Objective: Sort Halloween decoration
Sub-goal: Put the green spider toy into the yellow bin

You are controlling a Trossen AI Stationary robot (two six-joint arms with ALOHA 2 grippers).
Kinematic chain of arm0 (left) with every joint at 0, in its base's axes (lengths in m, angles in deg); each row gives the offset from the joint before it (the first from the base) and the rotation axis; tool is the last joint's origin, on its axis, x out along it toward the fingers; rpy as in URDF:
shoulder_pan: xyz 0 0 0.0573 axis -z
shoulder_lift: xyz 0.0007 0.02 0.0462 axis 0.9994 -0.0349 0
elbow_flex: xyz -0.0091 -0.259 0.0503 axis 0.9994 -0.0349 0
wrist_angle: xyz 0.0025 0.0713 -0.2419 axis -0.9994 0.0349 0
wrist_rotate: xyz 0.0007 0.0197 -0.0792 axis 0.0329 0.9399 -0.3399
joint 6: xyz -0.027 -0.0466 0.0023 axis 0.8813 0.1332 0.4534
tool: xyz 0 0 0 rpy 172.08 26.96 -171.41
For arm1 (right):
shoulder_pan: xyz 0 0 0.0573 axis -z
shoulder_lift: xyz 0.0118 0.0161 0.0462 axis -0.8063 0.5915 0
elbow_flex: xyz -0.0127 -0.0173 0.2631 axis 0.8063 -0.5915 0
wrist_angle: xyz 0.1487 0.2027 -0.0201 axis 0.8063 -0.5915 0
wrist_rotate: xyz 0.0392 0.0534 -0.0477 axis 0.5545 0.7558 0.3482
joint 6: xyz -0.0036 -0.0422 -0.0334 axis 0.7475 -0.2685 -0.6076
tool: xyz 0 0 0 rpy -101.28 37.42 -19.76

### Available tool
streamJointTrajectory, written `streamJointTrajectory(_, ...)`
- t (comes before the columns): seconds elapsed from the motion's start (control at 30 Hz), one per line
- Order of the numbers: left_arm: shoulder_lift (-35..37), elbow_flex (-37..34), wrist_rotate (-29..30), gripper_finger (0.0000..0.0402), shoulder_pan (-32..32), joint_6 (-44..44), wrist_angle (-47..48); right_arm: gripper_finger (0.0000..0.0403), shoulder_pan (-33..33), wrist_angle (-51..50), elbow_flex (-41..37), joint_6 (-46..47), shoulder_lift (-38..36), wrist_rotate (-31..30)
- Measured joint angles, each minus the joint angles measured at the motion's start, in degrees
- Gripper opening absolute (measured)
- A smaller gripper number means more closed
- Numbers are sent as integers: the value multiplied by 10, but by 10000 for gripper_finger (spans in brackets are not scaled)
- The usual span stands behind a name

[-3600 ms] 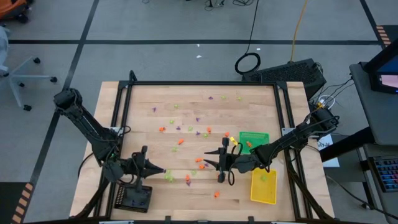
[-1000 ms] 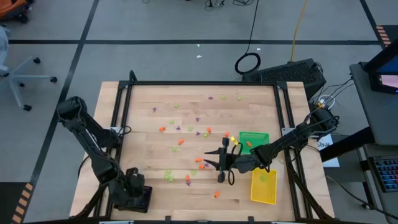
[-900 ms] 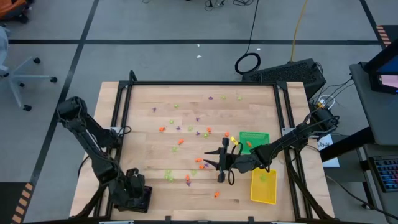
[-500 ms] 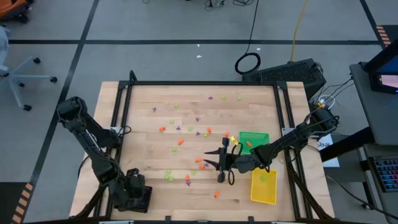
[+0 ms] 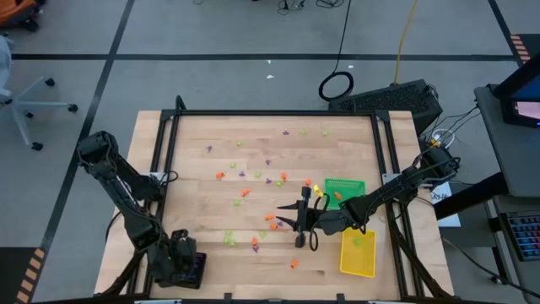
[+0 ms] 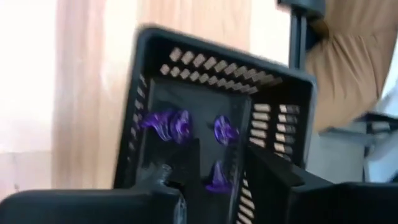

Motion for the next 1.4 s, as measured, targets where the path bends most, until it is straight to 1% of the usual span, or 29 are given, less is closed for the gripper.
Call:
streamJointTrajectory(0.1, 2, 1, -15, 127, 0, 1, -2, 116, 0, -2, 0, 23, 0, -1)
streamJointTrajectory(0.2, 4, 14, -14, 127, 0, 2, 2, 116, 5, -7, 0, 41, 0, -2)
streamJointTrajectory(0.3, 4, 36, 3, 127, 0, -17, 7, 116, 14, -24, 0, 67, 0, -2)
streamJointTrajectory(0.47, 5, 78, 47, 120, 0, -87, 48, 116, 32, -70, 0, 108, 0, -1)
streamJointTrajectory(0.53, 5, 92, 69, 117, -4, -119, 70, 116, 40, -84, 1, 115, 0, 2)
streamJointTrajectory(0.6, 5, 104, 96, 116, -10, -152, 85, 116, 48, -121, 14, 120, 0, 20)
streamJointTrajectory(0.63, 5, 109, 110, 116, -13, -170, 91, 116, 53, -144, 27, 126, 0, 30)
streamJointTrajectory(0.73, 5, 113, 163, 116, -26, -234, 96, 116, 67, -248, 75, 143, 0, 29)
streamJointTrajectory(0.83, 5, 113, 236, 116, -44, -282, 95, 116, 83, -355, 120, 150, 3, 30)
streamJointTrajectory(0.93, 5, 113, 320, 116, -65, -316, 94, 116, 100, -420, 144, 145, 3, 31)
streamJointTrajectory(1.03, 5, 113, 391, 116, -85, -357, 84, 116, 121, -445, 144, 126, 4, 68)
streamJointTrajectory(1.13, 5, 113, 429, 116, -109, -426, 61, 116, 145, -438, 144, 122, 16, 106)
streamJointTrajectory(1.23, 5, 113, 449, 116, -133, -457, 36, 116, 167, -436, 144, 120, 42, 130)
streamJointTrajectory(1.4, 5, 110, 451, 116, -168, -465, 23, 116, 196, -424, 143, 115, 92, 151)
